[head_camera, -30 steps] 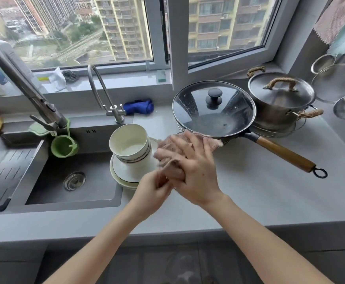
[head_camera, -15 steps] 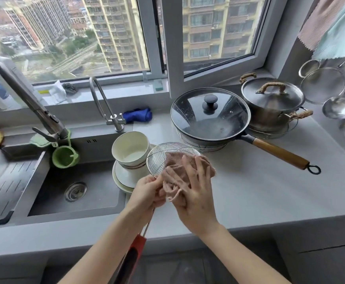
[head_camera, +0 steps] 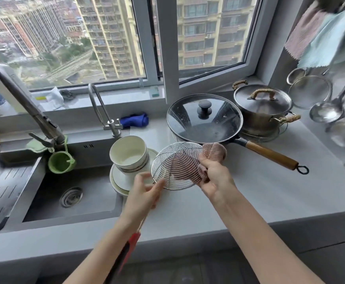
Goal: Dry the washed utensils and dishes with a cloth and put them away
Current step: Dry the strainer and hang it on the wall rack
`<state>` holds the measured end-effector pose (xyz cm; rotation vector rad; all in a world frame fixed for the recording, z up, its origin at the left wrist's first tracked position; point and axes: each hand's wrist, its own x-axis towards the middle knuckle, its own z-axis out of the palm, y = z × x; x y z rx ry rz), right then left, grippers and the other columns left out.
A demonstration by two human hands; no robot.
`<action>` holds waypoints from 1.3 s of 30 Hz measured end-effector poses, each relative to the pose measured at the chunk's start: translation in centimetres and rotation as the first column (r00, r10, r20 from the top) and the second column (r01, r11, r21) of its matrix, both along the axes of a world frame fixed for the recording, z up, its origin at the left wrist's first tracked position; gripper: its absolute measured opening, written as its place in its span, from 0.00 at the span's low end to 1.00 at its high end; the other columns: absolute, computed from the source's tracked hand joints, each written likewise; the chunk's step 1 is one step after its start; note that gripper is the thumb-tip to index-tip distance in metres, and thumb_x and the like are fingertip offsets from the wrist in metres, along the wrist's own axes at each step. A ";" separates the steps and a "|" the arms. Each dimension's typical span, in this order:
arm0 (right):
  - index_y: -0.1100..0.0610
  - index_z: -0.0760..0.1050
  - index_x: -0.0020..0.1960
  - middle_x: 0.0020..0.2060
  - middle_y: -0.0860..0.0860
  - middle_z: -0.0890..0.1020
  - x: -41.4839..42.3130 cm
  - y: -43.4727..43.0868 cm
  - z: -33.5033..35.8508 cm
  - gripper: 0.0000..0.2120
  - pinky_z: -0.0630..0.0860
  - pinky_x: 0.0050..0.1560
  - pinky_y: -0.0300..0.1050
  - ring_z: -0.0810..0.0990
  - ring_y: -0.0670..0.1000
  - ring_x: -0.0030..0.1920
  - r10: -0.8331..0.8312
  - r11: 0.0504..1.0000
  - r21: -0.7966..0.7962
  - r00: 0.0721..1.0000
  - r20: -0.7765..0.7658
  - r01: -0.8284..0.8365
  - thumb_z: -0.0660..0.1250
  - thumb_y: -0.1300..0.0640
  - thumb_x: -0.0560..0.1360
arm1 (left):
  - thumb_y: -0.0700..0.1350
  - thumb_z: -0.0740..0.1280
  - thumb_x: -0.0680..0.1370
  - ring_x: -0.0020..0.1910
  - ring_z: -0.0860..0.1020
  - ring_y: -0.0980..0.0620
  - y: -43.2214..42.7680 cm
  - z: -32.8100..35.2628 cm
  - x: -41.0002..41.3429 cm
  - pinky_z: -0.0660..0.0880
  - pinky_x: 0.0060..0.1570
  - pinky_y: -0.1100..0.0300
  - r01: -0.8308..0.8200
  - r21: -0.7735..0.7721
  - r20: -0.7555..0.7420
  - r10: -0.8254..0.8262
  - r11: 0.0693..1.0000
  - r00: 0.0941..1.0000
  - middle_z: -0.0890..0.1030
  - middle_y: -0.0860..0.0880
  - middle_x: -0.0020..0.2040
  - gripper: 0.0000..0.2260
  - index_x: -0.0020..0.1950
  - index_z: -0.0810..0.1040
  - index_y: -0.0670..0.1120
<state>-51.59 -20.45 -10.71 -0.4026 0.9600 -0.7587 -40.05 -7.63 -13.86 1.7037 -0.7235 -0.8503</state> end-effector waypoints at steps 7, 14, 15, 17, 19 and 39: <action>0.65 0.76 0.51 0.38 0.56 0.82 -0.9 1.0 1.6 0.07 0.81 0.37 0.53 0.82 0.55 0.37 0.051 0.969 -0.225 0.978 -0.202 -0.097 0.67 0.61 0.77 | 0.35 0.60 0.79 0.54 0.79 0.40 -0.5 -0.7 -1.2 0.73 0.53 0.54 -0.003 0.119 0.663 -0.077 0.993 0.744 0.81 0.41 0.55 0.33 0.77 0.46 0.48; 0.63 0.74 0.62 0.53 0.58 0.82 -2.8 1.2 0.9 0.17 0.68 0.48 0.36 0.78 0.57 0.54 -0.476 0.467 -0.834 0.710 -0.518 -0.295 0.68 0.57 0.75 | 0.40 0.55 0.82 0.20 0.61 0.58 -1.7 2.4 -0.4 0.57 0.18 0.68 0.091 0.231 -0.198 -0.045 0.969 0.979 0.65 0.51 0.26 0.05 0.53 0.69 0.41; 0.62 0.71 0.66 0.58 0.59 0.80 -2.0 1.5 0.6 0.20 0.69 0.55 0.38 0.77 0.57 0.57 -0.473 0.340 -0.854 0.713 -0.518 -0.394 0.66 0.57 0.75 | 0.39 0.54 0.82 0.19 0.59 0.59 -1.7 3.0 -0.7 0.55 0.18 0.70 0.157 0.210 -0.297 -0.090 0.965 0.951 0.63 0.53 0.23 0.04 0.52 0.67 0.42; 0.58 0.68 0.70 0.67 0.63 0.73 -0.2 1.2 -1.0 0.25 0.65 0.67 0.52 0.70 0.62 0.68 -0.479 0.080 -0.764 0.647 -0.592 -0.640 0.60 0.54 0.74 | 0.37 0.53 0.82 0.19 0.57 0.60 -1.9 3.9 -1.7 0.53 0.17 0.71 0.286 0.156 -0.408 -0.202 0.946 0.890 0.60 0.55 0.21 0.08 0.46 0.66 0.45; 0.56 0.69 0.70 0.71 0.61 0.68 1.4 0.6 -1.9 0.27 0.59 0.70 0.54 0.64 0.63 0.72 -0.382 -0.062 -0.628 0.600 -0.703 -0.776 0.59 0.51 0.72 | 0.35 0.53 0.82 0.20 0.56 0.60 -2.2 4.1 -2.0 0.52 0.17 0.71 0.314 0.113 -0.395 -0.247 0.943 0.885 0.58 0.55 0.23 0.14 0.39 0.61 0.48; 0.53 0.74 0.65 0.60 0.55 0.80 -3.2 1.5 -0.5 0.17 0.73 0.60 0.50 0.79 0.52 0.58 -0.209 0.054 -0.417 0.398 -0.893 -0.907 0.60 0.52 0.78 | 0.36 0.55 0.82 0.17 0.56 0.62 -2.6 3.7 0.7 0.52 0.15 0.72 0.159 0.042 -0.521 -0.114 0.986 0.846 0.58 0.56 0.21 0.09 0.42 0.65 0.43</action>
